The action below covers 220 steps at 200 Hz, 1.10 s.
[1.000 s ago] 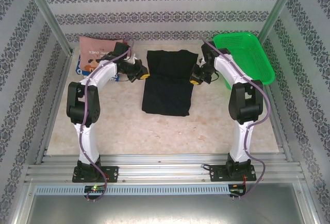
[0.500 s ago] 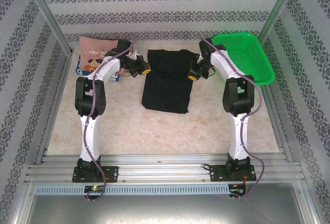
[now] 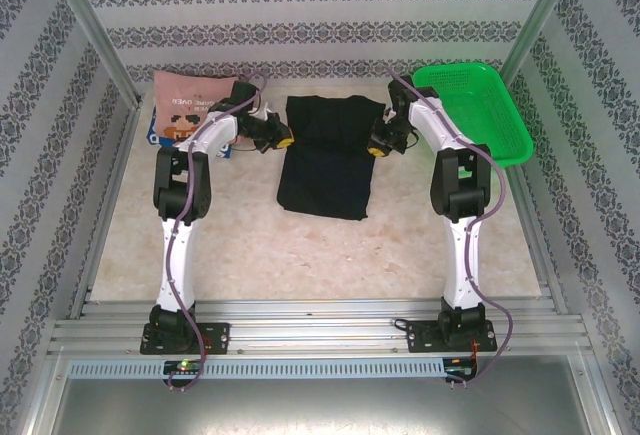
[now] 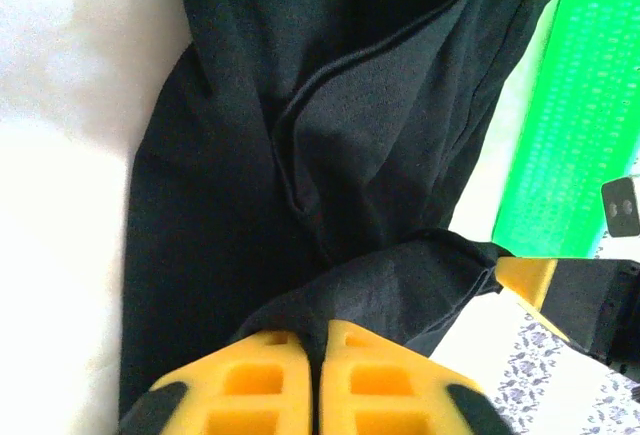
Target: Fold and stack the t-shirts
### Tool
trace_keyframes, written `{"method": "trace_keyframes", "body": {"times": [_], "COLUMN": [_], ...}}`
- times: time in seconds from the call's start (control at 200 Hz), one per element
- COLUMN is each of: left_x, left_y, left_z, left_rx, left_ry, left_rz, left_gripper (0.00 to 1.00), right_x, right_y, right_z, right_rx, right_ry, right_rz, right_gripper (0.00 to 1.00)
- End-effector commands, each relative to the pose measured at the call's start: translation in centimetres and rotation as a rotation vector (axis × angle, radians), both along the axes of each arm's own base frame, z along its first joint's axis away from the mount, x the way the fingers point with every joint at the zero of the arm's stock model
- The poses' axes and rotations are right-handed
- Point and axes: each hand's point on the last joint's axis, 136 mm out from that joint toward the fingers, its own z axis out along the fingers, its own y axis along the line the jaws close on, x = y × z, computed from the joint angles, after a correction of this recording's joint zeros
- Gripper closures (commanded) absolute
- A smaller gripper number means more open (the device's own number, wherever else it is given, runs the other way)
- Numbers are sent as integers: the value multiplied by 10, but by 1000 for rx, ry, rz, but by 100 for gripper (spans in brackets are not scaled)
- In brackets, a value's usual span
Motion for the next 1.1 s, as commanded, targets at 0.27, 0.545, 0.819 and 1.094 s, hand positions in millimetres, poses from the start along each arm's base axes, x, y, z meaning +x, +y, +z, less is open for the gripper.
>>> {"method": "trace_keyframes", "body": {"times": [0.27, 0.545, 0.819, 1.094], "left_x": [37, -53, -173, -181], "left_y": [-3, 25, 30, 14], "left_z": [109, 110, 29, -13], "left_rx": [-141, 5, 40, 46], "left_ry": [-261, -239, 2, 60], "left_rz": [32, 5, -60, -52], "left_gripper": [41, 26, 26, 30], "right_x": [56, -39, -163, -176], "right_y": [-18, -5, 24, 42], "right_z": [90, 134, 52, -1], "right_rx": [27, 83, 152, 184], "right_ry": [-336, -364, -237, -195], "right_rz": [-122, -34, -36, -31], "right_gripper": [52, 41, 36, 37]}}
